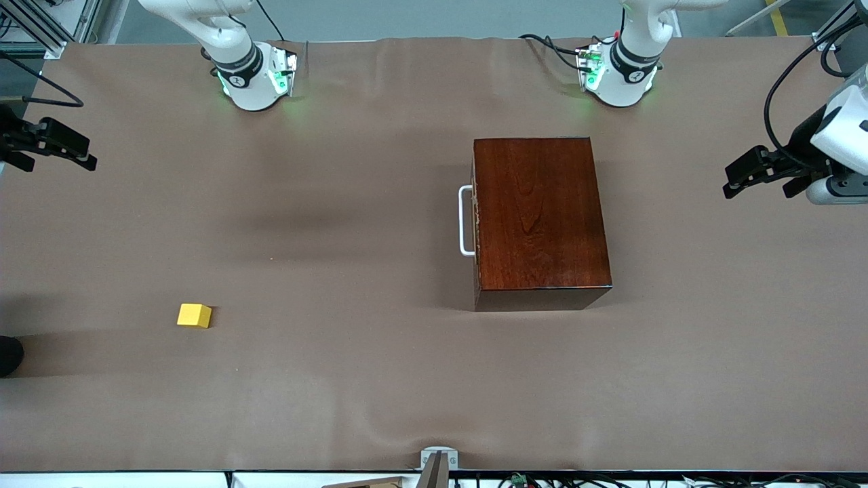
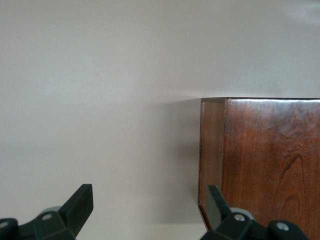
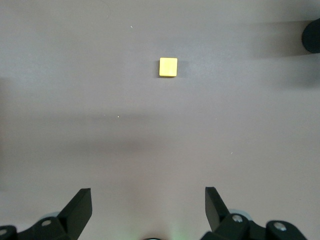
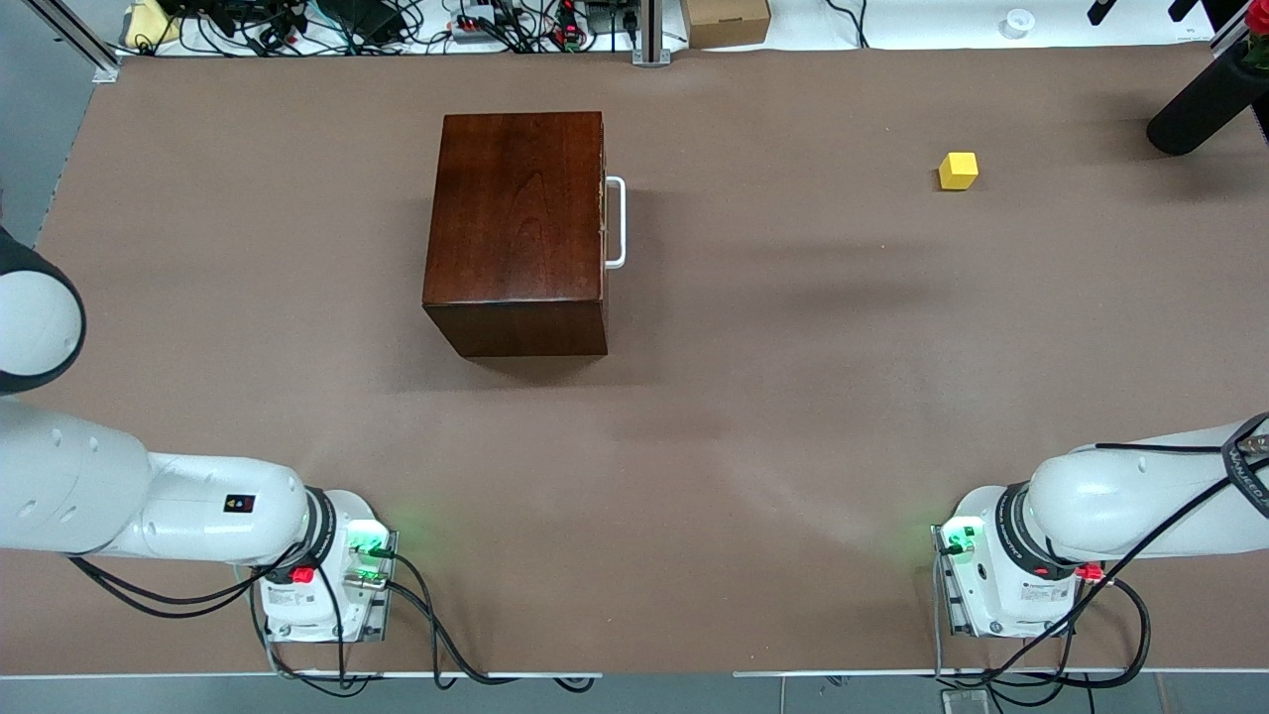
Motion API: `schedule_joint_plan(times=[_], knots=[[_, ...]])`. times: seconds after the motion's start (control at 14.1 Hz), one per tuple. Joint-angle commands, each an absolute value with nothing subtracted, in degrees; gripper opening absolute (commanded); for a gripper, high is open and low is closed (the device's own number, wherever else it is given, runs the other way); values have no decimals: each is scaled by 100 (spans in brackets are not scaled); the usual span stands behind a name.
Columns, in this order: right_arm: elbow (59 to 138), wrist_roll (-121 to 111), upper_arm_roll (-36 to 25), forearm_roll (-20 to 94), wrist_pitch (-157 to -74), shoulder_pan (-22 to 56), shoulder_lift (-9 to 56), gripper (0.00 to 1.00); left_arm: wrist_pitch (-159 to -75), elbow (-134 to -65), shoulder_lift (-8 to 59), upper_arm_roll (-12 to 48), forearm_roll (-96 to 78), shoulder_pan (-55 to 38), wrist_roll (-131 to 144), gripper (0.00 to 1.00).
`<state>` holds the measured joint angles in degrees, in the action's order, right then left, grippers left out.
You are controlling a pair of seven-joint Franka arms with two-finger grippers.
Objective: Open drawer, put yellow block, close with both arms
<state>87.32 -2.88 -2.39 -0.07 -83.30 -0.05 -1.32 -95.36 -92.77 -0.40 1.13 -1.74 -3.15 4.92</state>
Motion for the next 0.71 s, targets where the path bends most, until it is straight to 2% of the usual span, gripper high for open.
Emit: schedule_joint_plan(times=[0.0,0.28,0.64], knots=[[8771,-290,-229,-114,-8332,18,-229,100,-9483,-9009,132,298,-141,-535,981,100],[8789,-290,-229,-114,-8341,9,-229,100,-9238,-8597,456,772,-141,-1141,2088,100],[8868,-290,-237,-114,-8411,-44,-167,100,-8816,-7587,1430,1037,-141,-2520,4689,100]])
